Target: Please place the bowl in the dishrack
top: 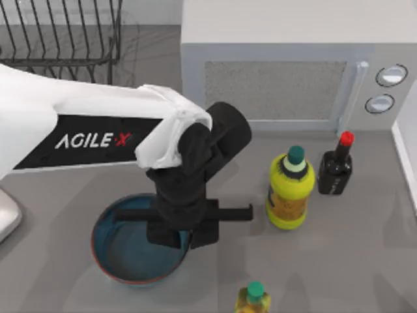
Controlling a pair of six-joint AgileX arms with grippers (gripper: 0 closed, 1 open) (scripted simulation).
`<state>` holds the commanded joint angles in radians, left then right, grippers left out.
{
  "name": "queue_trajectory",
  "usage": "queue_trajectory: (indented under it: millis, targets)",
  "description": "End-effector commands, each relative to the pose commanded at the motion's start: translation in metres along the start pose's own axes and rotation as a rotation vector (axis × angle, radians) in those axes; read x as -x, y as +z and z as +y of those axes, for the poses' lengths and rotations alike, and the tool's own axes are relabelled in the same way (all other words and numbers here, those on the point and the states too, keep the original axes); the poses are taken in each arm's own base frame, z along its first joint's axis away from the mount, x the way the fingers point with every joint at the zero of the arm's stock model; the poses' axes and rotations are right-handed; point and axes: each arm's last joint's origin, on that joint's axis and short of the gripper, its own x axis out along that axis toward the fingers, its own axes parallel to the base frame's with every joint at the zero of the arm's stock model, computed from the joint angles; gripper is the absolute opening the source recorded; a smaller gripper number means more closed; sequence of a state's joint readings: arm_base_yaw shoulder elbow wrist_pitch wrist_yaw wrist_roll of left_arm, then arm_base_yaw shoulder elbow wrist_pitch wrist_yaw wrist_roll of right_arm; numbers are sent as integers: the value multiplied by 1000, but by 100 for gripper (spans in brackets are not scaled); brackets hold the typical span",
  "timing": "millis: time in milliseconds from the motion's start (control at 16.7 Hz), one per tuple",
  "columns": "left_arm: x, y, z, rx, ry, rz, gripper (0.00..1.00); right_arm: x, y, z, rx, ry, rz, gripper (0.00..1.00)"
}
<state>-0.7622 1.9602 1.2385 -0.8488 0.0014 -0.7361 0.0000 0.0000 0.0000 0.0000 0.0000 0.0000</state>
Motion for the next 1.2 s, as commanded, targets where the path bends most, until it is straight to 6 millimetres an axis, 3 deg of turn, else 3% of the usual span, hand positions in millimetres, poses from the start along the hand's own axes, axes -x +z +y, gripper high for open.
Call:
queue_trajectory:
  millis: [240,360,660,960,1080,1200]
  targets:
    - [4,1,-1,1,0,-1,0,0,0,0,0,0,0,100]
    - [16,6,-5,6,0,1,0,0,0,0,0,0,0,100]
    - [90,16,-15,11,14,15,0,0,0,0,0,0,0,100]
    - [173,7,-7,3,16,17,0,0,0,0,0,0,0,100]
    - [194,2,-2,1,4,4,0,0,0,0,0,0,0,100]
    - [201,0,0,0,-1,-2,0,0,0,0,0,0,0,100]
